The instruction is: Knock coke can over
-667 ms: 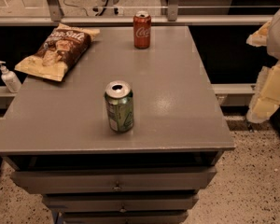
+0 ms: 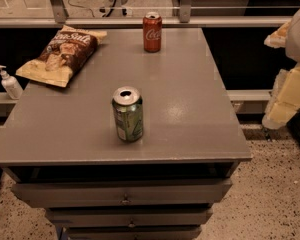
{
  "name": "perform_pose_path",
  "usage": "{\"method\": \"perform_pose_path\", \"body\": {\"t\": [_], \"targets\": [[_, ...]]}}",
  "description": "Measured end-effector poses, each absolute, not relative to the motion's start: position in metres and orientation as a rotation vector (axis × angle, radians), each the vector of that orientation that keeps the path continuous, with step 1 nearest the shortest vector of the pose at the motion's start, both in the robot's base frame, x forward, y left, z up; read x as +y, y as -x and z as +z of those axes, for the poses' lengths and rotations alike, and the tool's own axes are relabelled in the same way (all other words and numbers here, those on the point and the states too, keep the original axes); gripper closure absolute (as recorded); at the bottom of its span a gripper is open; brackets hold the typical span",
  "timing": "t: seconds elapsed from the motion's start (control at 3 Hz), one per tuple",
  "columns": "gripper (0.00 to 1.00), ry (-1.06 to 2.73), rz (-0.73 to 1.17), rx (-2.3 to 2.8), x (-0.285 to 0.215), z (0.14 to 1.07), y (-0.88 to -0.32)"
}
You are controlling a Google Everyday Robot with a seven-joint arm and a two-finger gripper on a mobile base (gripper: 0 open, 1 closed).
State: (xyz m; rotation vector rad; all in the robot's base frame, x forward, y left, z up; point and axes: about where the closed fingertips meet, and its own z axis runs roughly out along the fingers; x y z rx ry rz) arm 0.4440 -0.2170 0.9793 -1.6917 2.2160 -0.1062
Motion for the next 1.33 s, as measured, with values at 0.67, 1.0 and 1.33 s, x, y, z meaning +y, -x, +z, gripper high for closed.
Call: {"method": "perform_pose_path", "body": {"t": [0.67,1.0,1.33], "targets": [[0.00,1.435,0.000,2.111,-0.226,0.963,-0.527],[0.00,1.219,0.151,2.011,-0.223,0.950,-0.596],[0.00,1.072,0.269,1.938,-0.204,0.936,-0.639]]}}
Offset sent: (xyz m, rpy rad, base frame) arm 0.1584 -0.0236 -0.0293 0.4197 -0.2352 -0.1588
